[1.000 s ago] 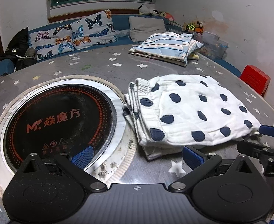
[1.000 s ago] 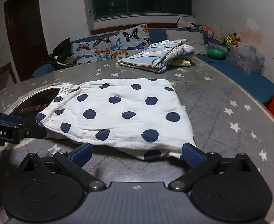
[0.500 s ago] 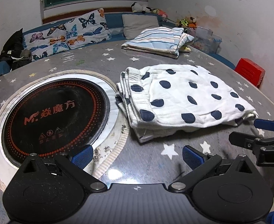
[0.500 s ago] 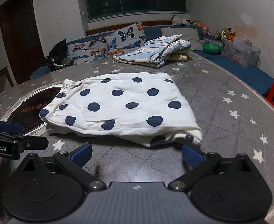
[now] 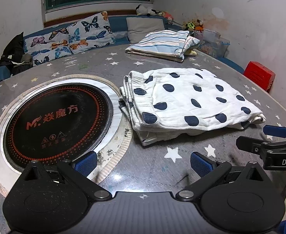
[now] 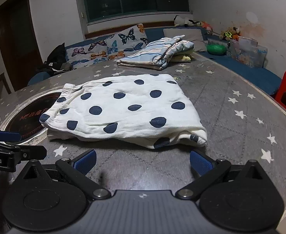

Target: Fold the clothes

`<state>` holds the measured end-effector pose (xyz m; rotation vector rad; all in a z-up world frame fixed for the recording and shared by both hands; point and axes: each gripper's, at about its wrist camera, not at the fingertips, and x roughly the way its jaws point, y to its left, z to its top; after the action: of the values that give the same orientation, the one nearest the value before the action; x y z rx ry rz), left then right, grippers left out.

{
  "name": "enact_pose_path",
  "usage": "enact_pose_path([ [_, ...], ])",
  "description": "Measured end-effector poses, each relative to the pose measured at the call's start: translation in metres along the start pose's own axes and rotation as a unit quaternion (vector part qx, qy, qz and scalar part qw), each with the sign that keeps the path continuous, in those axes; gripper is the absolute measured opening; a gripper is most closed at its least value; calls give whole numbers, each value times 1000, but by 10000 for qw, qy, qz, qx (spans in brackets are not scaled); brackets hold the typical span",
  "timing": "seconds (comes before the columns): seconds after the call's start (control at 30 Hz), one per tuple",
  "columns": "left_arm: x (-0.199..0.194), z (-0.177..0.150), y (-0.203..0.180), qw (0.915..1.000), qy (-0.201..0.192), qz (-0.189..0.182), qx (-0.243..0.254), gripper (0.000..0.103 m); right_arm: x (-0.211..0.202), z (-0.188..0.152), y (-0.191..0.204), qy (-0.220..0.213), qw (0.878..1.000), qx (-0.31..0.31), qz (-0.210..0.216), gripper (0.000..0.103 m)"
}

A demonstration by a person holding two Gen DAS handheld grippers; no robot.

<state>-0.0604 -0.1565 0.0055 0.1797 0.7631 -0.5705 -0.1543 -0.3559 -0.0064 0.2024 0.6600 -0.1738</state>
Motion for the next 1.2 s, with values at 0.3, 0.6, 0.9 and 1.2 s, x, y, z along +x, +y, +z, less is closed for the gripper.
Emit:
enact_pose_path([
  [0.3,-2,-2,-4,10000,15,12,57,103,-2,-2,-2,-25,10000,76,17,103],
  [0.6,-4,-2,-8,10000,0,-7,95,103,-2,-2,-2,-41,9999,124,1,103],
  [0.9,-3,-3,-10,9999,14,-43,136,103,-2,-1,-1,-38,9999,134,8,103],
  [1.2,1,-3,-8,9999,49,-42,141,103,1,-1,-1,0,9999,166,-10,103],
])
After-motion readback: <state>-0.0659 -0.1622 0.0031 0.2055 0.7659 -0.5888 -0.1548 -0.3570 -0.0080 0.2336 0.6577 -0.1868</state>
